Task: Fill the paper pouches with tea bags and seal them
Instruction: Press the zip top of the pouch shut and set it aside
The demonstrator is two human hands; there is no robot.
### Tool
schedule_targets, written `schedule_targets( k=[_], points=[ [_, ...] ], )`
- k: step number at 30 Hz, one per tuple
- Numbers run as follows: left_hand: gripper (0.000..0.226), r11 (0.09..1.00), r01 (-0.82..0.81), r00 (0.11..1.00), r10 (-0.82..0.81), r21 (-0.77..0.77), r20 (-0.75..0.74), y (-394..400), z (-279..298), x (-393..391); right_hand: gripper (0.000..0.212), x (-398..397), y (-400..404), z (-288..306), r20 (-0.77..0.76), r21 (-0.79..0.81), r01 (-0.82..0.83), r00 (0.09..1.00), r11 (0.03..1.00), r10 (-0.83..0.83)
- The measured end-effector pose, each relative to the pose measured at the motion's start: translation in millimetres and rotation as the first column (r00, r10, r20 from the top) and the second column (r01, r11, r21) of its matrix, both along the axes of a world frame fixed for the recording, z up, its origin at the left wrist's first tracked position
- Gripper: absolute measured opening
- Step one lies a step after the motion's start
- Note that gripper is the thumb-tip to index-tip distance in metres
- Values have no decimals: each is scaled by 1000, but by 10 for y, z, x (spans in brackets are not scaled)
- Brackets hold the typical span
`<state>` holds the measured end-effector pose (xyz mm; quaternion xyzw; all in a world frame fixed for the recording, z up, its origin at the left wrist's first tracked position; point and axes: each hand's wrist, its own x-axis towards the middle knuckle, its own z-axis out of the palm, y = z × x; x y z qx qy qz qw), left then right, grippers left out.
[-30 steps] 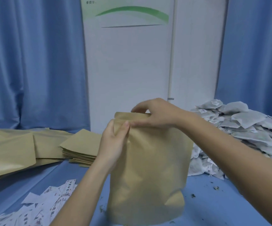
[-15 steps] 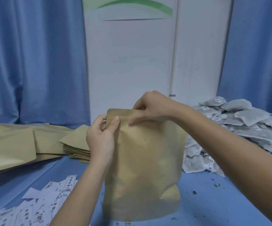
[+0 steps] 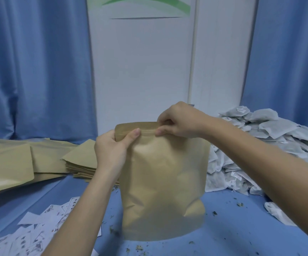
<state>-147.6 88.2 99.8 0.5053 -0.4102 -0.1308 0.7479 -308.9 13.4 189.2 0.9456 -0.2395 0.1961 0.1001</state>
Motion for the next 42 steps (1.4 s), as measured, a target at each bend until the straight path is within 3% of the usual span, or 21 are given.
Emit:
schedule_targets(
  k=[7, 12, 15, 17, 21, 23, 25, 28, 33, 39, 42],
  points=[
    [14, 999, 30, 998, -31, -18, -51, -20, -25, 42, 33, -155, -100, -70, -16, -1, -6, 1000, 1000, 6],
    [14, 999, 30, 996, -33, -44, -83, -23, -52, 146, 42, -310, -243, -74, 42, -19, 0, 999, 1000, 1],
    [29, 999, 8, 997, -12, -54, -71, -39, -43, 180, 45, -362, -320, -120, 73, -26, 6, 997, 1000, -4],
    [36, 998, -3, 997, -2, -61, -72, -50, -36, 202, 49, -389, -364, -163, 110, 1, 34, 993, 999, -34],
    [23, 998, 31, 997, -35, -54, -68, -40, -34, 191, 54, -437, -435, -214, 90, -9, 153, 984, 988, -151],
    [18, 997, 51, 997, -54, -50, -61, -57, -36, 168, 55, -378, -418, -195, 57, -128, 217, 976, 968, -212],
    [16, 997, 60, 997, -62, -40, -47, -78, -25, 128, 49, -198, -360, -218, 68, -210, 164, 986, 964, -153],
    [13, 994, 90, 996, -90, -56, -3, -101, -13, 71, 41, 191, -179, -308, 184, -133, -57, 980, 990, 82],
    [19, 989, 127, 992, -128, -73, -12, -62, -42, 93, 61, 400, -143, -333, 252, -150, -82, 960, 985, 118],
    [51, 996, 53, 999, -52, -75, 17, -40, -48, 226, 67, 84, -356, -353, 292, -193, 161, 951, 968, -100],
    [46, 994, 48, 999, -48, -95, 1, -53, -75, 238, 69, -88, -396, -355, 329, -217, 213, 935, 953, -134]
  ],
)
